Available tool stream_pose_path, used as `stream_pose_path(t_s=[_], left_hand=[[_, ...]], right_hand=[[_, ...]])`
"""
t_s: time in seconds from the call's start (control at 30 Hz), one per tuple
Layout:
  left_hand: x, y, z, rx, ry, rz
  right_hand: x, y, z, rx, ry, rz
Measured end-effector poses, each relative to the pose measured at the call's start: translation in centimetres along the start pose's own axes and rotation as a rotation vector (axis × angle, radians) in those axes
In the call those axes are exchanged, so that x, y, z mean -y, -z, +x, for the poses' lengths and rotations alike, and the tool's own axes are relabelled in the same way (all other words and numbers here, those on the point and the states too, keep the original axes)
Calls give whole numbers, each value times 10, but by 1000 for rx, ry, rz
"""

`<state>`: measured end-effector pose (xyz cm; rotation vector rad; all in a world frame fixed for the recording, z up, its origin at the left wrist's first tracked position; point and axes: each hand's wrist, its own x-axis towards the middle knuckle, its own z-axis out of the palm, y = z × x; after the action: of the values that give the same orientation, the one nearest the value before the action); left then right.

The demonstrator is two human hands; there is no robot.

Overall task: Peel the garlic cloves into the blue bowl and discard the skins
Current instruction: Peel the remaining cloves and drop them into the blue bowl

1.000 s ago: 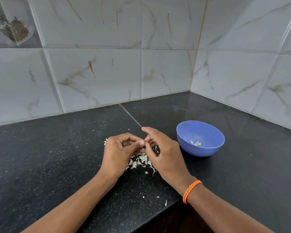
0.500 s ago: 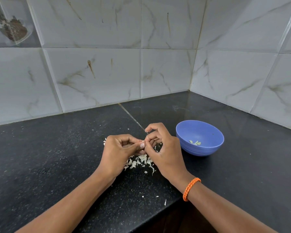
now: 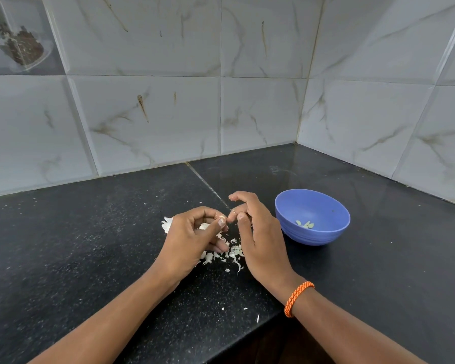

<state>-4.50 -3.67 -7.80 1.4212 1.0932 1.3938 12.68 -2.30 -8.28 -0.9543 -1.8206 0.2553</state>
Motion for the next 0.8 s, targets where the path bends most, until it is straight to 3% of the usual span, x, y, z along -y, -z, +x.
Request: stream_pose_path(t_s=[0.23,0.4,0.5,0.8], left_hand=[[2,3,4,-7,-56,85],[5,4,3,17,-168,309],[6,5,4,-9,-226,403],[-7,4,-5,-47,-214,299]], right_hand=[[6,1,-3,12,54,-33],[7,6,1,120,139,-54],[4,6,2,73,170,-62],[14,9,8,-92,-88,267]])
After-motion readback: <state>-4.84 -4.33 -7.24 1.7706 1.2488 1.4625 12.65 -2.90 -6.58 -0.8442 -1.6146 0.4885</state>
